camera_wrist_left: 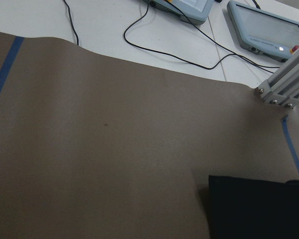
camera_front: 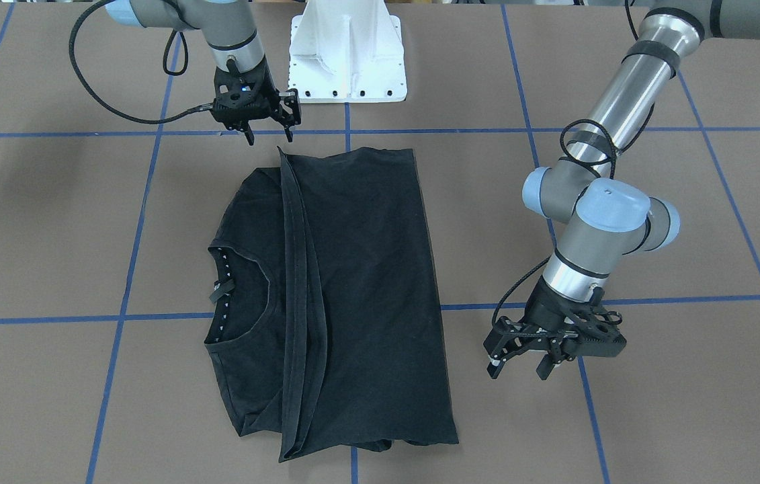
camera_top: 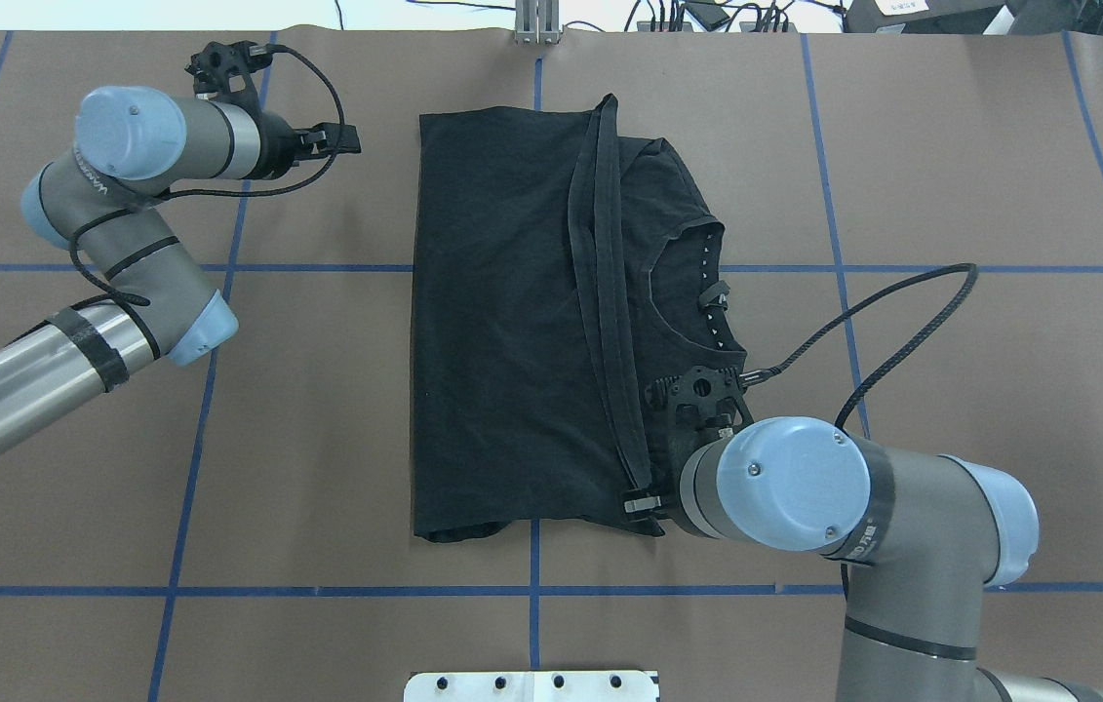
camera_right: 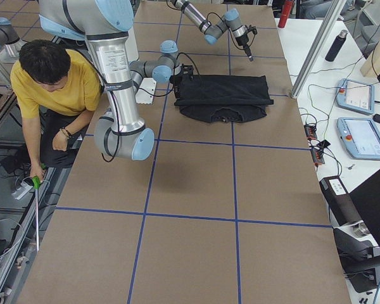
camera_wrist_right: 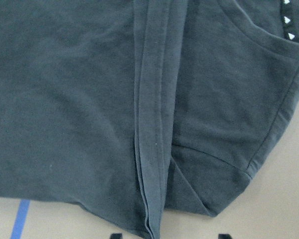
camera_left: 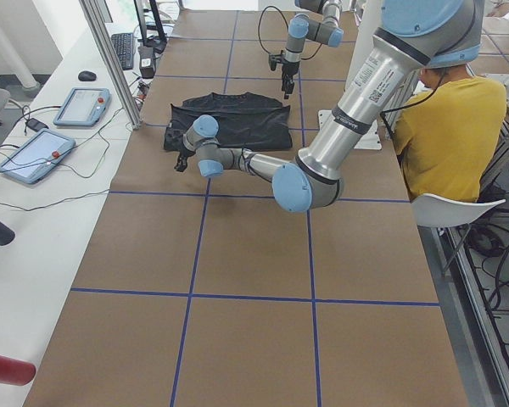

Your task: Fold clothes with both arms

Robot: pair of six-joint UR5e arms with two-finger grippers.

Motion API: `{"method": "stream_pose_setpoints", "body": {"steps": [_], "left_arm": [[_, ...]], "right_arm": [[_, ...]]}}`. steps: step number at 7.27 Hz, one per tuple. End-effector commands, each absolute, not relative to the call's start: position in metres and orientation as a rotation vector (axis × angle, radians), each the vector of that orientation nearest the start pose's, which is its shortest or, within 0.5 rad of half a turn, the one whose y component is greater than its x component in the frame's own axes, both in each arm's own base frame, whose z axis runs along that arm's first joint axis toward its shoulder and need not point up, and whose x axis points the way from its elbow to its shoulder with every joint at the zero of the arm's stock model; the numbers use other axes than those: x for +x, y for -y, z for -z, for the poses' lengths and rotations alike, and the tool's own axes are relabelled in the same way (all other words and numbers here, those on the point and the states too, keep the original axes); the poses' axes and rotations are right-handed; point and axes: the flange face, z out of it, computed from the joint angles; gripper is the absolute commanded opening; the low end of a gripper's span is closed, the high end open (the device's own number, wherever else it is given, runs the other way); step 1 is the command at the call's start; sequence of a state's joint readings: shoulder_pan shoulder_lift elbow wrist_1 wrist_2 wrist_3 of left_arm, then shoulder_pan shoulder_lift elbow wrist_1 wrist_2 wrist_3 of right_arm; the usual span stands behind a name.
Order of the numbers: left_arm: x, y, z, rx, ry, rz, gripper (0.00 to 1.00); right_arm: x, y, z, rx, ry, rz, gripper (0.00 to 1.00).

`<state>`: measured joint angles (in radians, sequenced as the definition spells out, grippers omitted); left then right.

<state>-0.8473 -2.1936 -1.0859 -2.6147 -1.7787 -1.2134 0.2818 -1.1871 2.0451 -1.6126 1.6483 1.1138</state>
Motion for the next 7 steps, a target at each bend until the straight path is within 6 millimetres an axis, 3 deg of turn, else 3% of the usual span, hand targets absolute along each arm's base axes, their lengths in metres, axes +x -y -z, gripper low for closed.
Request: {"method": "stream_pose_setpoints", "body": {"steps": [1, 3, 7], "left_arm": [[0.41, 0.636, -0.426, 0.492, -1.062, 0.307, 0.99], [0.407, 0.637, -0.431, 0.509, -1.042, 0.284, 0.99], [0.401, 0.643, -0.437, 0.513, -1.027, 0.288, 0.99]], "right_arm": [[-0.541, 0.278, -0.236, 0.274, 0.683, 0.359, 0.68], [-0.556, 0.281, -0.241, 0.313, 0.633, 0.388, 0.68], [-0.562, 0.284, -0.255, 0.312, 0.603, 0.403, 0.67]]}}
